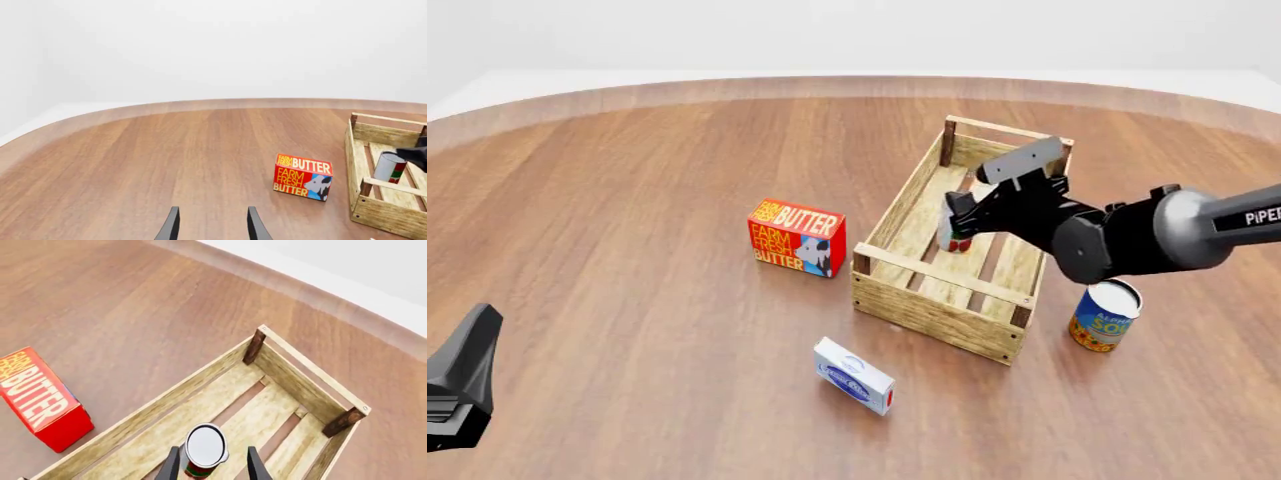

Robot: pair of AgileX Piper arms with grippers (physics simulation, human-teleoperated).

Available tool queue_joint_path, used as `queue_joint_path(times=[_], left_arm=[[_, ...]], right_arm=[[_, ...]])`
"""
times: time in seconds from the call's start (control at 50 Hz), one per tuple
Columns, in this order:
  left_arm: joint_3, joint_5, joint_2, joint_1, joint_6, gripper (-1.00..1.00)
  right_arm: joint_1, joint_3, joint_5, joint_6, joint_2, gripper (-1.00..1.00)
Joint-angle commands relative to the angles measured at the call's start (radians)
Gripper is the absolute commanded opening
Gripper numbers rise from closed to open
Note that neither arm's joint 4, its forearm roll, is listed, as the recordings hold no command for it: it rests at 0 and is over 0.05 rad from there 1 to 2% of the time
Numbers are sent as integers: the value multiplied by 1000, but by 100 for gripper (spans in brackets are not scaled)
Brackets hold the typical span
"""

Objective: Pick up the tomato sauce, and put it in the wooden tray.

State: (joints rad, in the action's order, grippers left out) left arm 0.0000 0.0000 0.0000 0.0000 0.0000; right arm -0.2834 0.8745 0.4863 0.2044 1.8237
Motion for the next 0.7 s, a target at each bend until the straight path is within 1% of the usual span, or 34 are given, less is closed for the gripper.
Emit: queue_joint_path(times=[0.02,0.3,0.7], left_arm=[[0,0,0,0,0,100],[0,0,0,0,0,100],[0,0,0,0,0,100]], right_arm=[[2,-41,8,-3,-43,100],[6,-102,12,-1,-119,100],[9,-198,23,-12,-237,100]])
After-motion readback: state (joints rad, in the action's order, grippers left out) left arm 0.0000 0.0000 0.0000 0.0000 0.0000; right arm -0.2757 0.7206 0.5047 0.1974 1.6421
